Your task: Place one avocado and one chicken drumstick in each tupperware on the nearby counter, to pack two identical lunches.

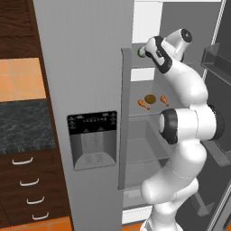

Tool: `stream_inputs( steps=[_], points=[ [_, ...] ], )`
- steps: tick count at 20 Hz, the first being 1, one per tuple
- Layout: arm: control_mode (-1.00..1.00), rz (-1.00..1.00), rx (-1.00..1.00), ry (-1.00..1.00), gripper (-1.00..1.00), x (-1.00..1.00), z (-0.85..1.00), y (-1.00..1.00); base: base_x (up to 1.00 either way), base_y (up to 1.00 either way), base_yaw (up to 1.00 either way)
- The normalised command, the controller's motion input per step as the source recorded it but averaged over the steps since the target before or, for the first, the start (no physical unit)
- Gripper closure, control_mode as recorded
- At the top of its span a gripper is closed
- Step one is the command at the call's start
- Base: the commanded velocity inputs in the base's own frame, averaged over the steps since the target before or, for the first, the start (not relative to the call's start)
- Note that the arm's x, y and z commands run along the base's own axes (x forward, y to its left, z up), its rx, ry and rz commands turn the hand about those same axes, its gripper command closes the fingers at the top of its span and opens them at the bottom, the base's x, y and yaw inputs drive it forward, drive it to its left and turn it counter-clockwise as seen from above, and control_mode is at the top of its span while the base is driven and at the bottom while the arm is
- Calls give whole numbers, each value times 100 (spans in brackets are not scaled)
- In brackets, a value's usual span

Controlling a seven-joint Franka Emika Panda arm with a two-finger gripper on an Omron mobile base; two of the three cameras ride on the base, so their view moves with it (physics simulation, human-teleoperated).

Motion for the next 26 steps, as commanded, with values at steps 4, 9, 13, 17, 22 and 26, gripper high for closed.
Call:
stream_inputs(
  steps=[4, 9, 13, 17, 22, 26],
  points=[
    [-100, 0, 0, 0, -100, 46, -6, 0, 0, 0, 0],
    [-100, 0, 0, 0, -100, 47, -7, 0, 0, 0, 0],
    [-100, 0, 0, 0, -100, 46, -1, 0, 0, 0, 0],
    [-100, 0, 0, 0, -100, 46, -5, 0, 0, 0, 0],
    [-100, 0, 0, 0, 100, 35, -16, 0, 0, 0, 0],
    [-100, 0, 0, 0, 100, 16, -31, 1, 0, 0, 0]
  ],
)
